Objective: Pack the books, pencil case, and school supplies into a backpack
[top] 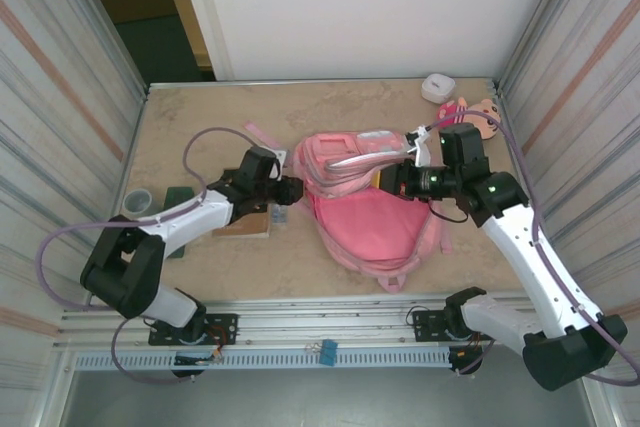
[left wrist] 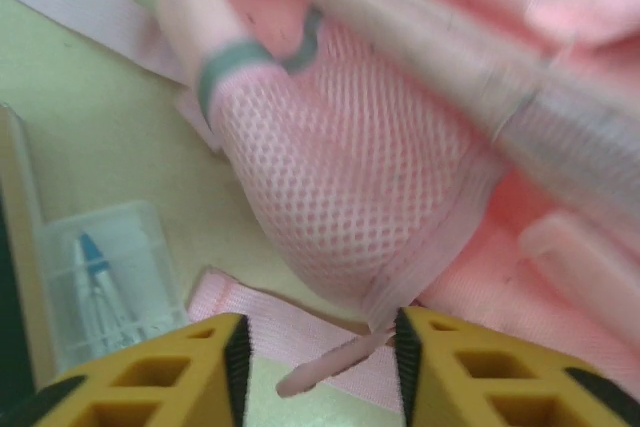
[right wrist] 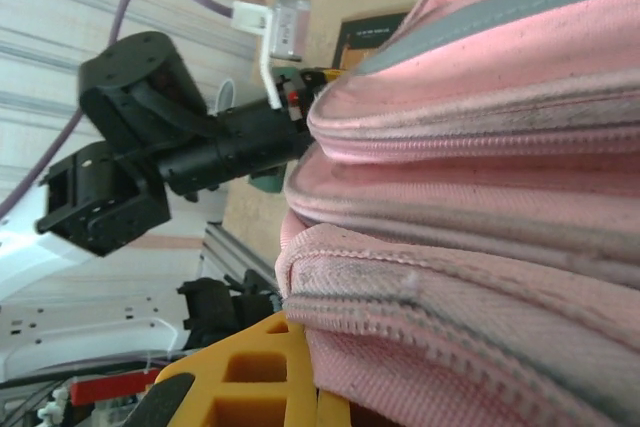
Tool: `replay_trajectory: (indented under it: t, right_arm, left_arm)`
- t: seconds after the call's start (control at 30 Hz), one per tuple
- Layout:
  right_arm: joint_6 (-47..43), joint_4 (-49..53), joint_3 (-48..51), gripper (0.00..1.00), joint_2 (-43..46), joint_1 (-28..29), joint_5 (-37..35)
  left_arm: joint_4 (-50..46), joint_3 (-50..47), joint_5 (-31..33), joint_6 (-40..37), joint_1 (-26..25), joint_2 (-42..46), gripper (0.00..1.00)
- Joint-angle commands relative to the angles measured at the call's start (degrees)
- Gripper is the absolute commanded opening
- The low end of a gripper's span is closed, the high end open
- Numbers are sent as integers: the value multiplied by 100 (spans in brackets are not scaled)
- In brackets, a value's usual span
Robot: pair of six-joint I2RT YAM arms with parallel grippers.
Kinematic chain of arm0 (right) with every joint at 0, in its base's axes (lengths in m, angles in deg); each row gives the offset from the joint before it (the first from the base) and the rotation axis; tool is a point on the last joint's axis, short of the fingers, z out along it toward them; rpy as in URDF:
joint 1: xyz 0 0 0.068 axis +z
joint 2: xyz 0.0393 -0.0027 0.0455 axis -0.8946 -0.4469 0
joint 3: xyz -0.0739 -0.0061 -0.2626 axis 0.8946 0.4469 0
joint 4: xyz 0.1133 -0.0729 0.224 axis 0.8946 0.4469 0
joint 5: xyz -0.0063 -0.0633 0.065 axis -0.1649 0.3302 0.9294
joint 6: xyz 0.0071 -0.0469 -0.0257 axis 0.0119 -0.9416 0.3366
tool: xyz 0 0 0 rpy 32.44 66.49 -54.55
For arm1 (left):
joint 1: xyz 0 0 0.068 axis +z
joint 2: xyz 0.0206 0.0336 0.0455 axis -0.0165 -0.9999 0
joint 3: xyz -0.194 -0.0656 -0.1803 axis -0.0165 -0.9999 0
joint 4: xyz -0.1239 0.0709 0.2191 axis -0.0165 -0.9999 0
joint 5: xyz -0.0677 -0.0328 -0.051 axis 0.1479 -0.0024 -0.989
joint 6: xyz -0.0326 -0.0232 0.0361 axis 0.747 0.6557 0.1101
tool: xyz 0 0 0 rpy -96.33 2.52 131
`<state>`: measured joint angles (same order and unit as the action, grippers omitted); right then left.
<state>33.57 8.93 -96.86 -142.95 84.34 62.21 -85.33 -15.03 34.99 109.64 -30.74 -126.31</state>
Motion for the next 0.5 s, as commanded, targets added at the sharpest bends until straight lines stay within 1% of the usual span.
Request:
replay_trajectory:
  t: [0.0,0.03,0.13,0.23,0.3,0.33,0.37,0.4,0.43,0.47]
  right_arm:
    - [342,-1338,350,3,84,-32,-322]
    - [281,-1553,417,3,50,-33,-390]
    - [-62,-1792,409,4,-167,-32,-416]
    - [-321,-2110,443,7,-385,-34,-392]
    - [-379,-2353,524,9,-552,-34,-394]
    - [-365,-2421,556,12,-635,-40,-411]
    - [-328,-2455,573,17,-727,-34,-425]
    - [-257,-2430,596,22,-810,-21,-416]
    - [-211,-2343,593,28,-861,1,-435]
    - [-187,-2140,597,36,-894,60,-541]
  left_arm:
    - [-11,4,105,102,13,755,49]
    - [-22,-114,108,164,13,1033,51]
    - [-120,-432,89,198,6,1867,55]
    - [-413,-632,332,292,13,2438,59]
    - [-702,-688,515,366,17,2706,63]
    - [-827,-696,587,407,25,2772,66]
    - [-923,-695,625,450,50,2815,67]
    - [-1028,-691,632,512,90,2832,70]
    - [-1141,-677,645,614,148,2819,75]
    - [-1309,-643,658,766,251,2788,80]
